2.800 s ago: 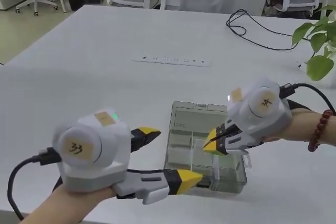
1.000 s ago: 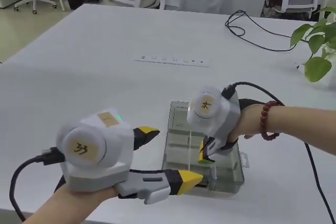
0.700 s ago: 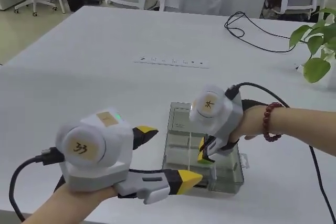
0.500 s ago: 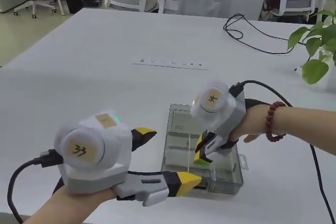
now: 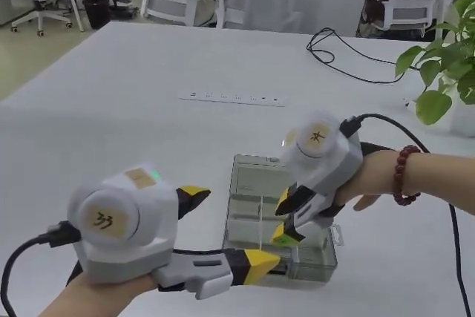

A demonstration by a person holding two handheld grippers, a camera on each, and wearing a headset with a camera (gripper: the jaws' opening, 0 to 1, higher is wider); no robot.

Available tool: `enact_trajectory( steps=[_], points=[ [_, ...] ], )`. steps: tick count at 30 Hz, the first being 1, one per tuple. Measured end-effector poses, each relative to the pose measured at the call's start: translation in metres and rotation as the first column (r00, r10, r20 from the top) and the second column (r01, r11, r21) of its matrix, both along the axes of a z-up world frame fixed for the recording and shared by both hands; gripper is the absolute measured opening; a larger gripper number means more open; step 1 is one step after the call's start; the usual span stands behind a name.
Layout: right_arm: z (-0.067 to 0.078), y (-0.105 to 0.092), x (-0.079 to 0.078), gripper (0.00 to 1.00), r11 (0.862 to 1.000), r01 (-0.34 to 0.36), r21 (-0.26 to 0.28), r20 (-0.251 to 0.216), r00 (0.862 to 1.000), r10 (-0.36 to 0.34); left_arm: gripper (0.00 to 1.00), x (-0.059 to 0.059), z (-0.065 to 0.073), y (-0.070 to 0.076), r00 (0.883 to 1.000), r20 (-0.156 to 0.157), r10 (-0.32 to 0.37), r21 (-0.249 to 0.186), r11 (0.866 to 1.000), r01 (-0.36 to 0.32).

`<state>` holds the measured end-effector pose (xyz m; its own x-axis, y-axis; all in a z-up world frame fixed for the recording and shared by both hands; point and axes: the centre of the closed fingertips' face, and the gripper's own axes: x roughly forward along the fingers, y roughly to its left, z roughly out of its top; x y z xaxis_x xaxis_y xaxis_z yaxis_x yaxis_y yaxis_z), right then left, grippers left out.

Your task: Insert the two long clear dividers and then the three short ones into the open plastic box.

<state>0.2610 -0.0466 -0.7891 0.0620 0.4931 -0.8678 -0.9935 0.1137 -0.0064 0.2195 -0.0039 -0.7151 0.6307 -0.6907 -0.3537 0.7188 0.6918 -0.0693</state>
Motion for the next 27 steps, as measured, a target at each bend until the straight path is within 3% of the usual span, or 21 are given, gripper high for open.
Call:
enact_trajectory(
  steps=[11,27],
  points=[
    [0.007,-0.038,0.0,0.39,1.0,0.009,-0.013,0.011,1.0,-0.009,0.81,0.001,-0.001,0.001,1.0,-0.005,0.016,0.001,1.0,-0.016],
    [0.0,-0.102,0.005,0.43,0.997,0.067,-0.04,0.017,0.998,-0.066,0.82,0.004,-0.002,-0.002,1.0,-0.008,0.027,0.011,1.0,-0.027]
  ],
)
